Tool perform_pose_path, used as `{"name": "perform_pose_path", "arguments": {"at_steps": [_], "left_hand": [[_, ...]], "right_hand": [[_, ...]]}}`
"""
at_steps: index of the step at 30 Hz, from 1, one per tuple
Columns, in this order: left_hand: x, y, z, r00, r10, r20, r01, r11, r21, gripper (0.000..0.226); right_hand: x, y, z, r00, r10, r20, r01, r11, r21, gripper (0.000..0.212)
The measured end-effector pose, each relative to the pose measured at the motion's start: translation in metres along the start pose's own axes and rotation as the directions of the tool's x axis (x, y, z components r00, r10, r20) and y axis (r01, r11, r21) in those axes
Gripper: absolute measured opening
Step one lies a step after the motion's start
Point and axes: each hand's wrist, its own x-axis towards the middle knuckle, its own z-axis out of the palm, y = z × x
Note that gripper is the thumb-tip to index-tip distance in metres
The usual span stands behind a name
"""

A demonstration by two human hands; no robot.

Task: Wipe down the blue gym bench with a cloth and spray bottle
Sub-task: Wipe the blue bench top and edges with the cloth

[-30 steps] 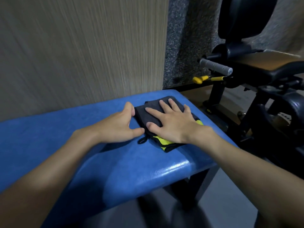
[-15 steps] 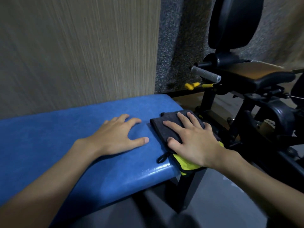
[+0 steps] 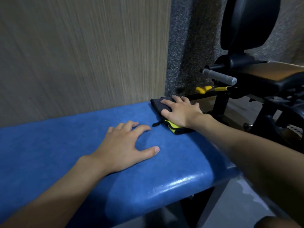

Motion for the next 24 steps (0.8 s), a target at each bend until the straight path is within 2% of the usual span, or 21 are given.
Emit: {"name": "perform_pose_path", "arguments": {"at_steps": [8,15,19,24], "left_hand": [[0.001,-0.002,0.004,1.000,0.016,-0.006,-0.016,0.999,0.031,0.100],[0.000,0.000,0.002,1.000,0.016,0.005,-0.016,0.999,0.032,0.100],[0.000,0.003,-0.002,1.000,0.013,0.026,-0.015,0.997,0.074,0.099],[0.003,0.002,-0.005,0.999,0.031,0.032,-0.035,0.993,0.112,0.096]], "right_hand": [[0.027,-0.014,-0.004,0.996,0.085,0.015,-0.085,0.996,0.015,0.060],[-0.025,-0.005,-0.004,0.997,0.034,0.075,-0.034,0.999,0.003,0.058],[-0.076,0.004,-0.003,0.999,0.015,0.050,-0.014,0.999,-0.030,0.058],[-0.141,0.007,0.002,1.000,0.008,-0.002,-0.009,0.998,-0.065,0.086]]}}
